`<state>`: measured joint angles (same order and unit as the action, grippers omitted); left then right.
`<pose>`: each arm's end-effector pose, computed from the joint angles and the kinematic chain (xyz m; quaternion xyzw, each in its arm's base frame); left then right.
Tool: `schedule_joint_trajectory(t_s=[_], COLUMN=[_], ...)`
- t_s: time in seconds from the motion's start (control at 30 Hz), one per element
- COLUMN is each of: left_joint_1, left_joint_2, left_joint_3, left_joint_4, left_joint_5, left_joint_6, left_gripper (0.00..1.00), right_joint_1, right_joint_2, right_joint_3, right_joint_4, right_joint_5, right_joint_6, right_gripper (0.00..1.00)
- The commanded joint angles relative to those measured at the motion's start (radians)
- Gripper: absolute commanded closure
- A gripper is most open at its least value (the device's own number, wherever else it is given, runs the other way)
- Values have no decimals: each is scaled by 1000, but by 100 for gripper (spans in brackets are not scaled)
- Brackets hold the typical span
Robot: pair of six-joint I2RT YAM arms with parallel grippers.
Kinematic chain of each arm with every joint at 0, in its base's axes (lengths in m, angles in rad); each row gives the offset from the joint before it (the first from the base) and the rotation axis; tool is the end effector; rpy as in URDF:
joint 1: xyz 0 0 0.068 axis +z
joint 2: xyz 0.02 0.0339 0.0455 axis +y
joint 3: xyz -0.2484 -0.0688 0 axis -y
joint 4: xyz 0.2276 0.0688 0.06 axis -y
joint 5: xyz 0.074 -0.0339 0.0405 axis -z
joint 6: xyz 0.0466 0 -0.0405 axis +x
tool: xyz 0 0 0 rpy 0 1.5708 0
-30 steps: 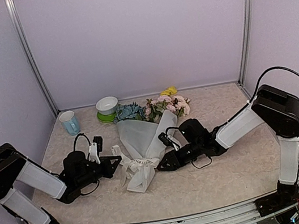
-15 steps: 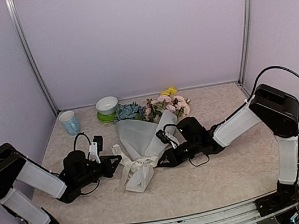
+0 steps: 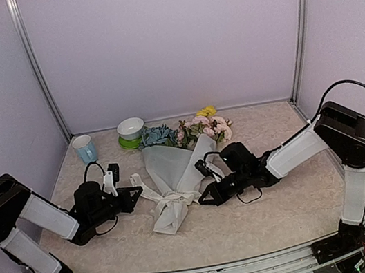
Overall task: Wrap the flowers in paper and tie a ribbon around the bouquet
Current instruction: Tie the half-tied ribbon around the folded bouquet, then adjust the ribbon on the folded bouquet.
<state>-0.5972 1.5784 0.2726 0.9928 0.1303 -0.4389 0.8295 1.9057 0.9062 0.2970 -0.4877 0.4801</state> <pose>0.2064 -0.1477 0.1209 0.1020 0.8014 -0.3364 0.4839 0.2291 0.2826 0.1147 -0.2530 0.8493 0.4223 0.1904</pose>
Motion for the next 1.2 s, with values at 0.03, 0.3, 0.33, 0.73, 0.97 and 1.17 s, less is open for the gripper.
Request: schedule_joint_trajectory(t_s=[0.03,0.3,0.33,0.73,0.97,1.17], left_joint_1=[55,105,110,75,80,71], left_joint_2=[19,74,77,126,-80,-286], left_joint_3=[5,-77,-78,-37,-25,28], left_joint_4=[28,112,119,224,-1,-289], left_joint_5=[10,-43,-35,102,-34,-202], left_joint_6=[-97,-225,-227,-195,-63,3], left_gripper=[100,100,100,93,45,21], right_joint_1=[4,10,11,12,11,5], right_joint_2=[-55,-103,-111,-44,-75,-125], right_joint_3=[-32,-57,-58,60,75,138], right_joint_4=[-73,-169,-183,-187,-264,-459], right_joint_5=[18,54,57,23,78,212], right_joint_6=[-49,-86,-92,-129,-136,-152], right_gripper=[100,100,100,100,77,49])
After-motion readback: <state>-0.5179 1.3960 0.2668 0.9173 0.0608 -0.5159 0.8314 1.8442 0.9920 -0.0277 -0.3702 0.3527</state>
